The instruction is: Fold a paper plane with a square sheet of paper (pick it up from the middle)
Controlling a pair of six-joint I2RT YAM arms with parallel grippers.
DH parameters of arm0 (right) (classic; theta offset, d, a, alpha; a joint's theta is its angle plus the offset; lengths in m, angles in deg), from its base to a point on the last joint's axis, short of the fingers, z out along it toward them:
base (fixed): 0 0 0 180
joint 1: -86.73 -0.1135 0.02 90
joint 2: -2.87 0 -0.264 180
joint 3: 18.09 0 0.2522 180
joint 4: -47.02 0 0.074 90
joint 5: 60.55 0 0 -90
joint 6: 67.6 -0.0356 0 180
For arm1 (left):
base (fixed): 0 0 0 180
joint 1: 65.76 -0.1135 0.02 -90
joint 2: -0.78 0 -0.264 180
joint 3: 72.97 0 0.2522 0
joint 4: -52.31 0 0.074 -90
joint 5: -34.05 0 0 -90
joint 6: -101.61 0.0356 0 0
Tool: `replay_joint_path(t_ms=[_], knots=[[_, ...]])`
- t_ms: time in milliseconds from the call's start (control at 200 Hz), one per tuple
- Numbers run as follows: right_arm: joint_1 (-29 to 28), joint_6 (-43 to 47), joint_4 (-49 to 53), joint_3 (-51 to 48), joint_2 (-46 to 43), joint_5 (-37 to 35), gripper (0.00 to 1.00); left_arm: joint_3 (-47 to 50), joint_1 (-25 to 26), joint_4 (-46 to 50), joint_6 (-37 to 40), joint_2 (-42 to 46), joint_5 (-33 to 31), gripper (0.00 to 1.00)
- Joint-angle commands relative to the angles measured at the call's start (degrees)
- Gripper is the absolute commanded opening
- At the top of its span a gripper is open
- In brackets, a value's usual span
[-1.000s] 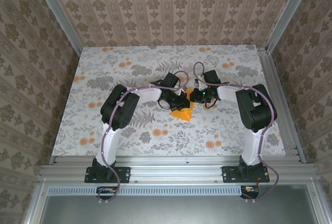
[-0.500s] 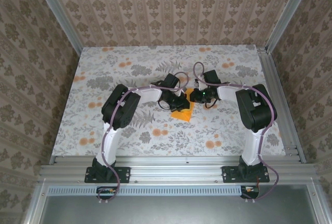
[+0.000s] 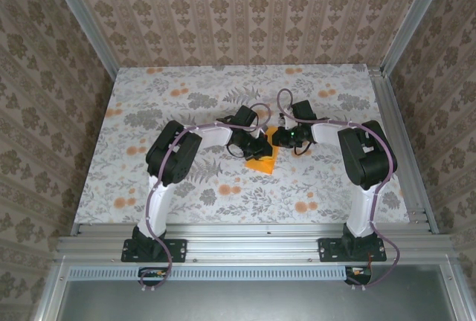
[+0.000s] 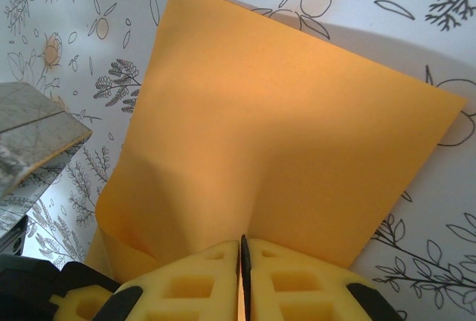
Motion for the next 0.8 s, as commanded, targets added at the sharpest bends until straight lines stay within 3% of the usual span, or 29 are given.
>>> replay_joint_path(t_ms=[0,360,615,795], knots=[[-0.4,0.5,3.0,-0.4,-0.4,0.6,0.15,1.0,0.4,0.4,1.6,-2.7,-0.1,0.11],[-0.3,0.0,3.2,-0.2,-1.1,1.2,0.16,1.5,0.4,-0.5,3.2,-1.3,1.2,0.37],[0.7,-0.7,3.5,0.2,-2.8,1.6,0.16,3.6,0.4,-2.2,3.9,0.2,1.6,0.36],[3.0,-2.0,4.1,-0.7,-5.7,2.7,0.16,4.7,0.2,-4.3,3.6,0.8,2.0,0.24]])
